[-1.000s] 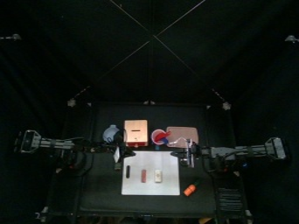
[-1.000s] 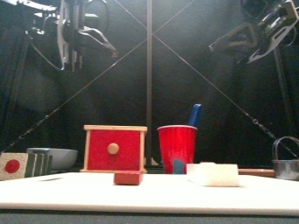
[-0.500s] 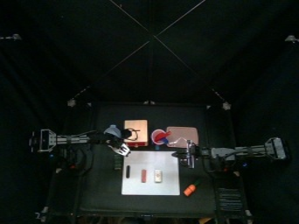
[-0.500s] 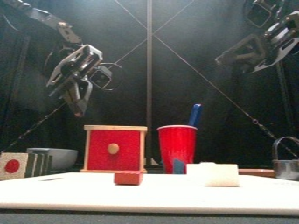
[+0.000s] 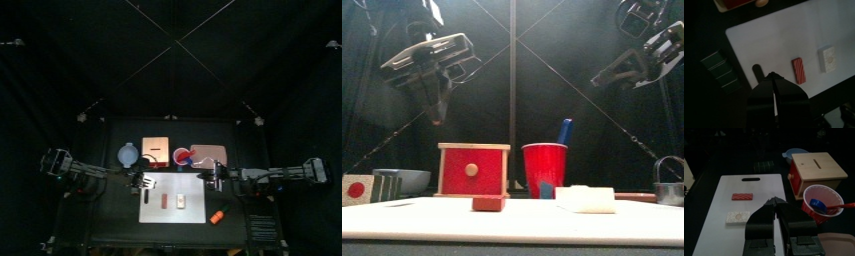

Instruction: Grab salmon

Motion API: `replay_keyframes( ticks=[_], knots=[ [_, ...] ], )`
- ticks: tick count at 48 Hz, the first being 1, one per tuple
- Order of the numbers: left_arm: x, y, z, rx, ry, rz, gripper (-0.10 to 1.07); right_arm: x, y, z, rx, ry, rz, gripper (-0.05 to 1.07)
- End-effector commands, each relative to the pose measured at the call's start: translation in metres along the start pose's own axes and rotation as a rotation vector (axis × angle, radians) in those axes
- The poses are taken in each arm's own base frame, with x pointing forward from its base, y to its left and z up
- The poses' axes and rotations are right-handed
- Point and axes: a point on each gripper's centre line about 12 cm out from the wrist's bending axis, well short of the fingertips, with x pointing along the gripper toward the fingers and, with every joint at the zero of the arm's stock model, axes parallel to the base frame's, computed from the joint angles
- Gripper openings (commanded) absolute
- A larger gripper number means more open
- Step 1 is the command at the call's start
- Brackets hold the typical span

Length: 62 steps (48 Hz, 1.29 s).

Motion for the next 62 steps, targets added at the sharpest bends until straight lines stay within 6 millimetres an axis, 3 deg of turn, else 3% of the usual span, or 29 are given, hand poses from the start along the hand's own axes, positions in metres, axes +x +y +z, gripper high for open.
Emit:
replay_keyframes(
  ticks=[1,14,21,39,50,62],
  knots=[
    [-0.007,-0.018,-0.004,-0.02,-0.019,-0.035,0.33,0.001,-0.003,0.006,0.007,-0.015,-0.012,0.06],
    [0.014,-0.048,-0.015,-0.077,0.041,-0.009,0.72,0.0,-0.005,0.005,0.009,-0.001,-0.021,0.06],
    [0.028,-0.059,-0.019,-0.091,0.063,0.012,0.86,0.001,-0.005,0.004,0.009,0.007,-0.021,0.06],
    [0.071,-0.091,-0.042,-0.14,0.132,0.129,0.88,0.0,-0.007,0.002,0.009,0.015,-0.03,0.06],
    [0.074,-0.103,-0.051,-0.176,0.121,0.152,0.88,0.0,-0.01,-0.001,0.013,0.029,-0.044,0.06],
    [0.085,-0.102,-0.054,-0.19,0.109,0.18,0.88,-0.001,-0.01,-0.005,0.015,0.044,-0.044,0.06]
  ],
)
